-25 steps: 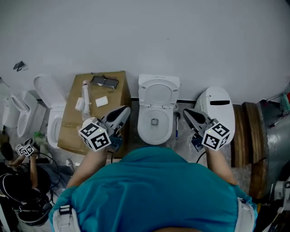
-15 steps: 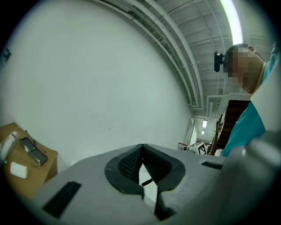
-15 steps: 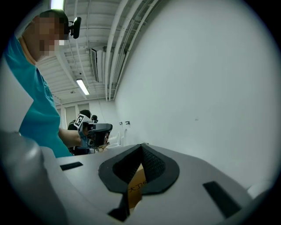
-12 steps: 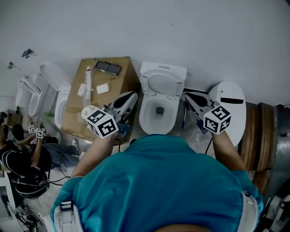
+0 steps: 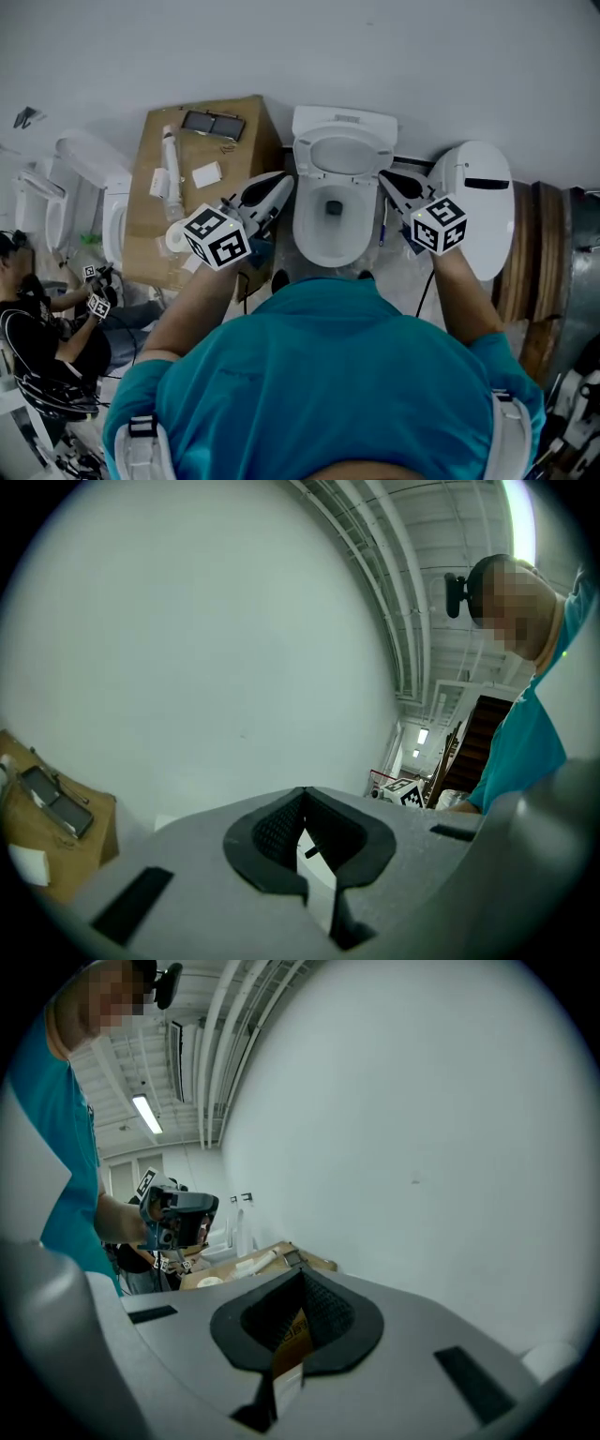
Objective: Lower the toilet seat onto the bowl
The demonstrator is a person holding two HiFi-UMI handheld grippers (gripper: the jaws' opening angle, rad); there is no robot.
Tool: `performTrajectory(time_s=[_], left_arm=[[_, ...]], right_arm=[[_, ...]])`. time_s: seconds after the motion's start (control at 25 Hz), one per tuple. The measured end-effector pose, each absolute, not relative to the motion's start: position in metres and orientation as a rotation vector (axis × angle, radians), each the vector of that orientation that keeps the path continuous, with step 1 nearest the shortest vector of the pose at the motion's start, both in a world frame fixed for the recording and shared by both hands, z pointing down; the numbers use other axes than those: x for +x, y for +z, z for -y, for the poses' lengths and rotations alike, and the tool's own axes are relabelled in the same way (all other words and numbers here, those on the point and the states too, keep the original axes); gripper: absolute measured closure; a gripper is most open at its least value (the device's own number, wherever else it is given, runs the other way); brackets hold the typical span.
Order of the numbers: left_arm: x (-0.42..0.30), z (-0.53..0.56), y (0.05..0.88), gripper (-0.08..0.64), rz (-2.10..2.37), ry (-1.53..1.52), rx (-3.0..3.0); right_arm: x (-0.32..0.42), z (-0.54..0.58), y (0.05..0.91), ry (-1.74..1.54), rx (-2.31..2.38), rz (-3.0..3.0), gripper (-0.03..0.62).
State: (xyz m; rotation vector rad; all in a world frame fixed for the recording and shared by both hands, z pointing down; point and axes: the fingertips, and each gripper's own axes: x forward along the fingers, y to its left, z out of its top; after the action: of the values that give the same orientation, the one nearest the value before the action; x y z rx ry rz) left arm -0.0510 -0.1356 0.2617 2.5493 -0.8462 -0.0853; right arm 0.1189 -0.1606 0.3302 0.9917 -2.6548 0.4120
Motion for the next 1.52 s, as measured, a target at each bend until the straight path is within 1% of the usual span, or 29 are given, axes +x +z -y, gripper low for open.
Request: performTrajectory(time_s=[0.52,0.6,0.76,0.92,1.2,1.52], left_arm=[[-0.054,0.164,0.322,0.555,0.864,-0.063,2.463],[-0.055,0.168,0.332,0.555,0.864,-0.055,2.45],[-0.051,0.178,0.353,0.555,0.853,-0.033,2.437],[-0.049,0.186,0.374,0.555,0.845,-0.014,2.424],[-0.051,0.185,0.411,0.555,0.831,-0.006,2.377],[-0.047,0.182,0.432,0.555,0.81,-0.008,2.353]], right_arm=[[0.117,0.24,0.398,0.304,0.993,2.476,0.591],[0.114,0.256,0.415,0.278,0.977,2.434,0.58],[0.111,0.286,0.452,0.201,0.931,2.329,0.517],[0.106,0.311,0.489,0.049,0.856,2.194,0.491],[0.096,0.342,0.529,-0.163,0.788,2.018,0.469],[0.098,0.356,0.55,-0.232,0.789,1.947,0.46]])
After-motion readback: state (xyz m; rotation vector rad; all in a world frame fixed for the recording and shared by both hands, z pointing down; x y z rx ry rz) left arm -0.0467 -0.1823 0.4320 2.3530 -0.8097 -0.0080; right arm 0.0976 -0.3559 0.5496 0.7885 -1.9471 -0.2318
